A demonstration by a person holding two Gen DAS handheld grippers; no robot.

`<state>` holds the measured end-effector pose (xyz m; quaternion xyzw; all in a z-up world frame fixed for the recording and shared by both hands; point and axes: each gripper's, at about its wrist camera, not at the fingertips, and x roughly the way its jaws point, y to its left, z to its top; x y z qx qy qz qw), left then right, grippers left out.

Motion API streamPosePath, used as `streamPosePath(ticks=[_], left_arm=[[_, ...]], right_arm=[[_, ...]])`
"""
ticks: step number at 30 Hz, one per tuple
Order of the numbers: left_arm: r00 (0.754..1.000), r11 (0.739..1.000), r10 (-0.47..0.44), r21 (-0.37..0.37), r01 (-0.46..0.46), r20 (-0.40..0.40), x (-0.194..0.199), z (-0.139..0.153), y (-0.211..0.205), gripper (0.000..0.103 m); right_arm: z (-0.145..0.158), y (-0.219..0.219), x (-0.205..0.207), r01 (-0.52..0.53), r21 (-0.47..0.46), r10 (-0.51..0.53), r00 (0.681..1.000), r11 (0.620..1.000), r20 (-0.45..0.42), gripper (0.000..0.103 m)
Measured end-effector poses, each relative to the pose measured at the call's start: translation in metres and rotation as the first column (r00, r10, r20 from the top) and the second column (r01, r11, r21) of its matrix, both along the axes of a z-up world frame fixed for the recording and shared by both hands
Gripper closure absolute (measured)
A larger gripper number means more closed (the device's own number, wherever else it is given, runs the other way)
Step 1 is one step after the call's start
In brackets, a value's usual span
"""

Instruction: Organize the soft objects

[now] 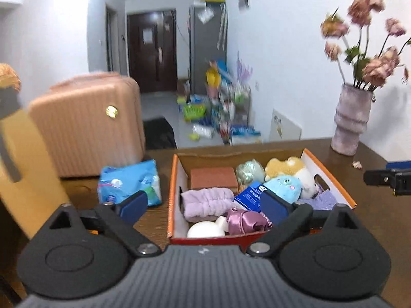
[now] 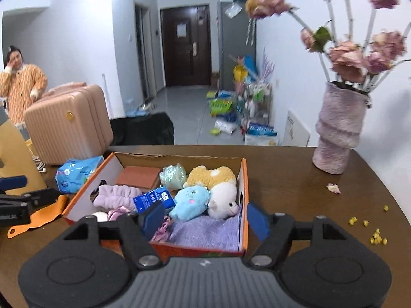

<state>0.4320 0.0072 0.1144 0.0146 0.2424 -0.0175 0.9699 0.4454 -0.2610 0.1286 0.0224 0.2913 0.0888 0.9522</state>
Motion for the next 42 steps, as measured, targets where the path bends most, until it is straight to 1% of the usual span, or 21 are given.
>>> streamPosePath(ticks=[2,4,5,7,10,12,15,17,19,21,24,25,26,29,34,42], left_arm=[[0.998,1.0,0.007,0.024,-0.009,0.059,-0.033,-0.002,0.001,0.001],[0.998,0.999,0.006,0.05,-0.009,0.07,-0.064,-0.007,0.001,0.001],[0.997,0.999,0.005,0.039,-0.008,0.077,-0.084,-0.012,0.003,0.001],[0.997,1.0,0.018,0.015,-0.019,0.079,-0.119,-0.021,0.008,0.0],[0.995,0.999,0.048,-0.018,-0.047,0.087,-0.18,-0.04,0.015,0.0],[0.995,0.999,0.054,-0.009,-0.054,0.081,-0.214,-0.053,0.018,0.0],[0.993,0.996,0.084,-0.017,-0.083,0.079,-0.264,-0.075,0.025,0.0],[0.991,0.994,0.109,-0.02,-0.108,0.074,-0.292,-0.083,0.029,0.0],[0.99,0.994,0.111,-0.004,-0.111,0.091,-0.321,-0.088,0.028,0.0],[0.987,0.994,0.112,0.006,-0.113,0.118,-0.351,-0.088,0.026,0.0],[0.985,0.994,0.106,-0.011,-0.105,0.133,-0.384,-0.087,0.027,0.0],[0.987,0.995,0.104,-0.021,-0.102,0.126,-0.391,-0.087,0.028,0.0],[0.987,0.994,0.104,-0.03,-0.101,0.12,-0.395,-0.086,0.029,0.0],[0.988,0.995,0.095,-0.025,-0.092,0.123,-0.402,-0.086,0.028,0.0],[0.986,0.994,0.107,-0.035,-0.103,0.125,-0.399,-0.085,0.027,0.0],[0.987,0.995,0.099,-0.024,-0.096,0.127,-0.4,-0.085,0.026,0.0]], right_arm=[[-0.005,0.001,-0.03,-0.002,0.023,0.001,0.999,1.0,0.034,0.032],[-0.011,0.006,-0.065,-0.007,0.022,0.006,0.998,1.0,0.066,0.029],[-0.015,0.009,-0.081,-0.008,0.014,0.007,0.997,1.0,0.082,0.028],[-0.023,0.014,-0.122,0.002,-0.008,-0.001,0.992,1.0,0.126,0.022],[-0.039,0.021,-0.182,-0.001,-0.025,0.005,0.987,1.0,0.164,0.02],[-0.05,0.025,-0.22,-0.002,-0.018,0.005,0.985,1.0,0.174,0.019],[-0.072,0.034,-0.28,-0.006,0.001,0.006,0.982,1.0,0.189,0.016],[-0.085,0.042,-0.313,-0.02,-0.017,0.023,0.981,1.0,0.195,0.016],[-0.093,0.05,-0.34,-0.009,-0.009,0.01,0.983,1.0,0.182,0.016],[-0.096,0.055,-0.365,-0.026,0.002,0.025,0.982,1.0,0.187,0.016],[-0.103,0.059,-0.399,0.004,-0.005,-0.003,0.981,1.0,0.195,0.014],[-0.105,0.06,-0.408,0.018,-0.01,-0.015,0.982,1.0,0.186,0.01],[-0.107,0.063,-0.414,0.026,-0.015,-0.023,0.984,1.0,0.176,0.008],[-0.106,0.071,-0.419,0.014,-0.036,-0.007,0.986,0.999,0.165,0.008],[-0.108,0.073,-0.422,0.017,-0.021,-0.013,0.986,1.0,0.166,0.008],[-0.109,0.067,-0.417,0.023,-0.008,-0.022,0.988,1.0,0.155,0.008]])
